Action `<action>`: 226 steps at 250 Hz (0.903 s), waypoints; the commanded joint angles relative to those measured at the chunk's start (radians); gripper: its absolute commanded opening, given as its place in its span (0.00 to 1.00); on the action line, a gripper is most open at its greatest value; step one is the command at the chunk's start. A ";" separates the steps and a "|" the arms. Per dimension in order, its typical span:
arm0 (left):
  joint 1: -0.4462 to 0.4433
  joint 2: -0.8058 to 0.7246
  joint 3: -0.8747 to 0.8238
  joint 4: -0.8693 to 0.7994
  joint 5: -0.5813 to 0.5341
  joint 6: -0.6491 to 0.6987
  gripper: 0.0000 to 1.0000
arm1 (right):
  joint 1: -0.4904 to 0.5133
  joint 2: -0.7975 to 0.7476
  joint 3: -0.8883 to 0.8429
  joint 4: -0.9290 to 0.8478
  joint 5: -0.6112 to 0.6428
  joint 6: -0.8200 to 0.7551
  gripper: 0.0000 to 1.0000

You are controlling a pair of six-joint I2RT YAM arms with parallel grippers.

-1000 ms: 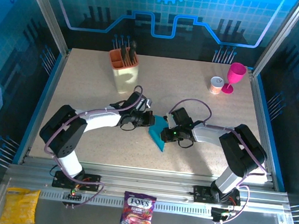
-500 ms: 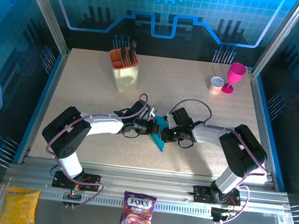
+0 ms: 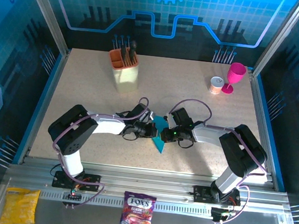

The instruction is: Fold a paper plane with a square sheet of paper (pick it up from the middle)

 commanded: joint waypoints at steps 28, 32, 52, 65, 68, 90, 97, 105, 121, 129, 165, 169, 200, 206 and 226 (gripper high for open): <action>-0.001 0.023 -0.039 0.018 -0.019 0.017 0.00 | -0.004 0.031 -0.036 -0.064 0.007 0.004 0.00; -0.001 0.023 -0.040 0.018 -0.020 0.017 0.00 | -0.004 0.032 -0.035 -0.063 0.007 0.004 0.00; -0.002 0.025 -0.041 0.021 -0.020 0.017 0.00 | -0.004 0.032 -0.034 -0.063 0.005 0.005 0.00; -0.001 0.028 -0.040 0.019 -0.021 0.020 0.00 | -0.004 0.029 -0.032 -0.066 0.004 0.006 0.00; -0.001 0.028 -0.040 0.018 -0.021 0.020 0.00 | -0.004 0.030 -0.031 -0.066 0.003 0.006 0.00; -0.001 0.033 -0.042 0.015 -0.026 0.021 0.00 | -0.005 0.024 -0.026 -0.071 -0.003 0.008 0.00; -0.001 0.034 -0.043 0.015 -0.027 0.020 0.00 | -0.005 0.019 -0.021 -0.075 -0.007 0.009 0.01; -0.001 0.036 -0.046 0.017 -0.029 0.017 0.00 | -0.005 0.012 -0.014 -0.082 -0.011 0.011 0.07; -0.001 0.040 -0.049 0.016 -0.033 0.012 0.00 | -0.008 -0.020 -0.005 -0.097 -0.015 0.020 0.18; -0.001 0.042 -0.051 0.018 -0.033 0.011 0.00 | -0.011 -0.047 -0.003 -0.104 -0.010 0.027 0.23; -0.007 0.042 -0.052 0.025 -0.036 0.004 0.00 | -0.009 -0.178 -0.003 -0.152 0.005 0.058 0.27; -0.008 0.043 -0.055 0.026 -0.036 0.002 0.00 | -0.008 -0.190 -0.006 -0.152 0.001 0.062 0.26; -0.011 0.044 -0.059 0.032 -0.038 -0.003 0.00 | 0.027 -0.257 -0.039 -0.152 -0.005 0.098 0.13; -0.011 0.044 -0.058 0.034 -0.038 -0.003 0.00 | 0.036 -0.263 -0.044 -0.149 -0.003 0.107 0.11; -0.010 0.041 -0.060 0.032 -0.040 -0.003 0.00 | 0.075 -0.272 -0.065 -0.122 0.005 0.139 0.05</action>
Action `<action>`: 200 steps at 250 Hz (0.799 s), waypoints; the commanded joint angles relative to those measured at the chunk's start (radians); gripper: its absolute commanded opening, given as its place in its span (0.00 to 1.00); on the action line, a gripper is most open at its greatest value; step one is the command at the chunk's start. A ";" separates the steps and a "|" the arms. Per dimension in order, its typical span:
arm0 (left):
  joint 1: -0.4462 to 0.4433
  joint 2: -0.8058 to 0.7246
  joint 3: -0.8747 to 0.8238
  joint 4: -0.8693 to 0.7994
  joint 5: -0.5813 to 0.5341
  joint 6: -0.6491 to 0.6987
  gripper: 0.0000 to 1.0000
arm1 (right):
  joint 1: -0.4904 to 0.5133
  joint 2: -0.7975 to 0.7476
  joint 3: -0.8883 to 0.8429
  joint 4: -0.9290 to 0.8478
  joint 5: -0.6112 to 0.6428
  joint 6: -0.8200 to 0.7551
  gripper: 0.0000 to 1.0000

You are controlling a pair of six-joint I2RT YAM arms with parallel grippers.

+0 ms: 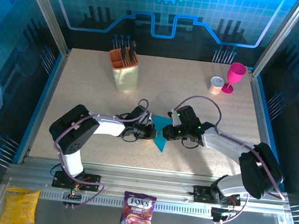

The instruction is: Fold a paper plane with a square sheet of paper (pick it up from the middle)

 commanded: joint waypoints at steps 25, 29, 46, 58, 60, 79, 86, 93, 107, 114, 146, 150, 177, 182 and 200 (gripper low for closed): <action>-0.006 0.028 -0.024 -0.042 -0.038 0.002 0.00 | 0.106 0.013 -0.051 0.020 0.017 0.092 0.01; -0.007 0.026 -0.023 -0.043 -0.039 0.002 0.00 | 0.114 0.020 -0.048 0.026 0.019 0.095 0.00; -0.007 0.026 -0.022 -0.045 -0.040 0.004 0.00 | 0.140 0.052 -0.041 0.050 0.025 0.110 0.00; -0.007 0.024 -0.022 -0.047 -0.040 0.005 0.00 | 0.152 0.074 -0.033 0.066 0.025 0.116 0.00; -0.007 0.024 -0.022 -0.047 -0.041 0.005 0.00 | 0.154 0.078 -0.032 0.067 0.026 0.116 0.00; -0.006 0.024 -0.023 -0.047 -0.041 0.004 0.00 | 0.161 0.105 -0.026 0.083 0.033 0.123 0.00; -0.007 0.024 -0.024 -0.047 -0.041 0.004 0.00 | 0.162 0.113 -0.026 0.091 0.034 0.125 0.00; -0.007 0.025 -0.025 -0.048 -0.042 0.004 0.00 | 0.162 0.118 -0.025 0.094 0.036 0.127 0.00; -0.007 0.022 -0.026 -0.048 -0.042 0.004 0.00 | 0.161 0.127 -0.026 0.098 0.047 0.129 0.00; -0.007 0.021 -0.026 -0.047 -0.042 0.006 0.00 | 0.161 0.129 -0.028 0.101 0.050 0.130 0.00; -0.007 0.018 -0.028 -0.050 -0.045 0.010 0.00 | 0.155 0.127 -0.050 0.143 0.028 0.147 0.00; -0.007 0.018 -0.028 -0.050 -0.045 0.009 0.00 | 0.153 0.124 -0.051 0.147 0.025 0.149 0.00; -0.006 0.015 -0.029 -0.050 -0.045 0.009 0.00 | 0.152 0.107 -0.042 0.152 0.010 0.155 0.00; -0.007 0.015 -0.031 -0.050 -0.045 0.009 0.00 | 0.151 0.104 -0.041 0.151 0.009 0.155 0.00; -0.007 0.014 -0.032 -0.049 -0.046 0.009 0.00 | 0.147 0.095 -0.033 0.143 0.010 0.155 0.00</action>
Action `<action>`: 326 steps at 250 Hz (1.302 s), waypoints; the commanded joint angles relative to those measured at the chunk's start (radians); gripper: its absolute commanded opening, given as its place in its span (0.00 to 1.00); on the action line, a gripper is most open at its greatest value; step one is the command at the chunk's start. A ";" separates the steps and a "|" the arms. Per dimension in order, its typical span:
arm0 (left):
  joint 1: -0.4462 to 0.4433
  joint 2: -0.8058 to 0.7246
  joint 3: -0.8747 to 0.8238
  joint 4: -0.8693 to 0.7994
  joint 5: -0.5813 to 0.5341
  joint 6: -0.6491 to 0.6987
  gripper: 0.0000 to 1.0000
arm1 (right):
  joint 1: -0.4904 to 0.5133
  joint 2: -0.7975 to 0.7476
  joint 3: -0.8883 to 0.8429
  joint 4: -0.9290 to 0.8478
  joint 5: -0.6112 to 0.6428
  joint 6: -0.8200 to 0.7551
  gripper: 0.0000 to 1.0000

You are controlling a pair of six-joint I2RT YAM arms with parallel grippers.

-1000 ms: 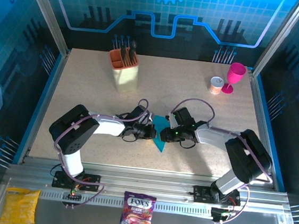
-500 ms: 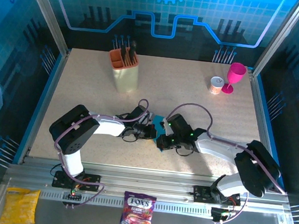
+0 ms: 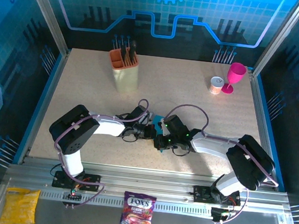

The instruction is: Fold a paper plane with a square sheet of paper (pick it up from the middle)

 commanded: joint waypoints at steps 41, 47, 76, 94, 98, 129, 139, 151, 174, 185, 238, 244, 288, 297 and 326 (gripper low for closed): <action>-0.006 0.013 -0.034 -0.048 -0.043 0.008 0.00 | -0.018 -0.004 0.016 0.004 -0.007 0.005 0.00; -0.006 0.014 -0.034 -0.048 -0.044 0.008 0.00 | -0.019 0.004 0.013 0.007 -0.007 0.005 0.00; -0.006 0.013 -0.033 -0.048 -0.044 0.010 0.00 | -0.023 0.036 -0.018 0.036 -0.003 0.012 0.00; -0.006 0.015 -0.033 -0.050 -0.048 0.010 0.00 | -0.024 0.050 -0.048 0.070 -0.012 0.027 0.00; -0.006 0.016 -0.032 -0.050 -0.049 0.010 0.00 | -0.024 0.050 -0.056 0.079 -0.015 0.031 0.00; -0.007 0.016 -0.033 -0.050 -0.053 0.007 0.00 | -0.020 0.055 -0.114 0.154 -0.044 0.076 0.00; -0.006 0.014 -0.033 -0.051 -0.055 0.005 0.00 | -0.018 0.055 -0.131 0.170 -0.048 0.087 0.00; -0.006 0.016 -0.033 -0.053 -0.058 0.003 0.00 | -0.013 0.055 -0.144 0.186 -0.049 0.098 0.00; -0.006 0.014 -0.033 -0.055 -0.060 -0.001 0.00 | -0.003 0.056 -0.160 0.195 -0.047 0.108 0.00; -0.006 0.012 -0.034 -0.057 -0.065 -0.003 0.00 | 0.002 0.058 -0.167 0.194 -0.040 0.111 0.00; -0.006 0.010 -0.019 -0.111 -0.100 -0.024 0.00 | 0.004 0.046 -0.219 0.204 -0.026 0.135 0.00; -0.006 0.012 -0.016 -0.115 -0.103 -0.024 0.00 | 0.003 0.040 -0.224 0.202 -0.026 0.137 0.00; -0.006 0.019 -0.011 -0.136 -0.118 -0.029 0.00 | 0.003 -0.016 -0.248 0.155 -0.022 0.139 0.00; -0.006 0.021 -0.012 -0.135 -0.119 -0.030 0.00 | 0.003 -0.023 -0.251 0.140 -0.022 0.136 0.00; -0.006 0.026 -0.009 -0.138 -0.122 -0.032 0.00 | 0.009 -0.040 -0.261 0.099 -0.022 0.131 0.00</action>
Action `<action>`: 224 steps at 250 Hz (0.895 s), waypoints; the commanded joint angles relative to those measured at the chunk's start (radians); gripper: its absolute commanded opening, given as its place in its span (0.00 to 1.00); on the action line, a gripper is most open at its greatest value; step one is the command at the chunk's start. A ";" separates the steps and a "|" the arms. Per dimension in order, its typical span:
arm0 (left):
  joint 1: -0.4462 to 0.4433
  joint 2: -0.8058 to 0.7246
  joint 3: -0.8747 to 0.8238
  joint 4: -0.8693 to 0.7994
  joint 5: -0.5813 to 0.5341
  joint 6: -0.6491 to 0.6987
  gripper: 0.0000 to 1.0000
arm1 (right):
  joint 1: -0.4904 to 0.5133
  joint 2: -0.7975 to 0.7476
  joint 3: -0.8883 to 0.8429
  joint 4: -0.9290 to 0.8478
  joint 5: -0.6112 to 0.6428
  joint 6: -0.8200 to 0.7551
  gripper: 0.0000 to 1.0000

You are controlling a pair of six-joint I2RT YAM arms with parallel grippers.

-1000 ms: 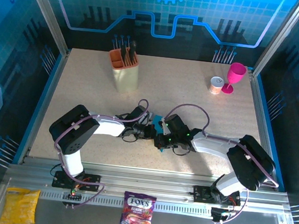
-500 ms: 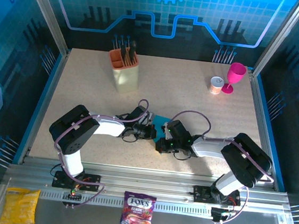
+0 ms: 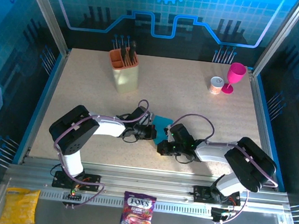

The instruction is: Fold a paper plane with a square sheet of paper (pick it up from the middle)

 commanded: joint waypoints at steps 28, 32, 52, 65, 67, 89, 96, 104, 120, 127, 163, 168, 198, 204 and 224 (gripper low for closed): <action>0.003 0.035 -0.007 -0.129 -0.092 -0.004 0.00 | 0.034 -0.021 -0.049 -0.207 0.008 0.004 0.00; 0.004 0.037 -0.007 -0.129 -0.093 -0.005 0.00 | 0.036 -0.023 -0.053 -0.209 0.008 0.005 0.00; 0.004 0.038 -0.003 -0.135 -0.098 -0.010 0.00 | 0.036 -0.029 -0.068 -0.214 0.015 0.016 0.00; 0.005 0.039 -0.001 -0.139 -0.108 -0.016 0.00 | 0.037 -0.033 -0.076 -0.215 0.023 0.020 0.00; 0.004 0.038 -0.001 -0.140 -0.109 -0.017 0.00 | 0.037 -0.033 -0.077 -0.217 0.025 0.021 0.00; 0.005 0.033 0.001 -0.164 -0.140 -0.038 0.00 | 0.033 -0.034 -0.081 -0.224 0.040 0.029 0.00; 0.005 0.030 0.001 -0.174 -0.152 -0.047 0.00 | 0.030 -0.032 -0.079 -0.223 0.040 0.028 0.00; 0.006 0.027 -0.001 -0.184 -0.168 -0.058 0.00 | 0.026 -0.025 -0.077 -0.224 0.040 0.028 0.00; 0.008 0.016 -0.011 -0.196 -0.195 -0.084 0.00 | 0.017 -0.012 -0.064 -0.230 0.042 0.020 0.00; 0.008 0.011 -0.018 -0.198 -0.204 -0.097 0.00 | 0.013 -0.003 -0.059 -0.232 0.041 0.016 0.00; 0.010 -0.025 -0.072 -0.190 -0.247 -0.187 0.00 | -0.018 0.037 -0.027 -0.239 0.023 -0.011 0.00; 0.010 -0.031 -0.082 -0.184 -0.250 -0.201 0.00 | -0.022 0.042 -0.022 -0.239 0.021 -0.016 0.00; 0.010 -0.061 -0.137 -0.155 -0.274 -0.276 0.00 | -0.046 0.073 -0.001 -0.244 0.004 -0.040 0.00; 0.010 -0.069 -0.147 -0.151 -0.279 -0.288 0.00 | -0.050 0.079 0.003 -0.244 0.001 -0.044 0.00; 0.010 -0.086 -0.166 -0.135 -0.290 -0.308 0.00 | -0.059 0.095 0.015 -0.246 -0.010 -0.056 0.00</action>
